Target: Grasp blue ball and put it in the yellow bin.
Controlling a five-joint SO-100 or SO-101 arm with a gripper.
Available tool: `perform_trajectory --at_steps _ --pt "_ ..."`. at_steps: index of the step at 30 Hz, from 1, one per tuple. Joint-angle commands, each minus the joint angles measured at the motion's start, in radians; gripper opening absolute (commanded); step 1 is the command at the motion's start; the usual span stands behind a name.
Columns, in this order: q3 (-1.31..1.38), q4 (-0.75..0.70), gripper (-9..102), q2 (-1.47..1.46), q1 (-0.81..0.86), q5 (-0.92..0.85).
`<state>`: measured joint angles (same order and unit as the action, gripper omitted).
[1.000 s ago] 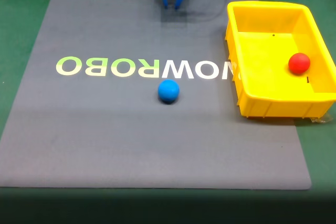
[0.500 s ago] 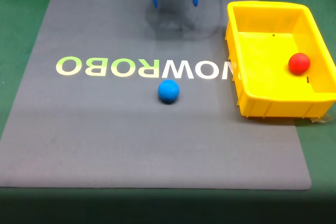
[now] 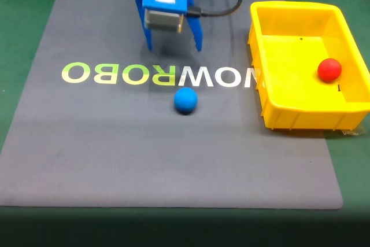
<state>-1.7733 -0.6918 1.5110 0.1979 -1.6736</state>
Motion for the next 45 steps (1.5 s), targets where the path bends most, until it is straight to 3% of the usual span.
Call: perform_trajectory --at_steps 1,29,45 --pt "0.132 0.035 38 -0.057 -0.021 0.028" --pt "0.652 0.028 36 -0.528 -0.115 0.067" --pt "0.681 -0.018 0 -0.561 -0.133 0.078"
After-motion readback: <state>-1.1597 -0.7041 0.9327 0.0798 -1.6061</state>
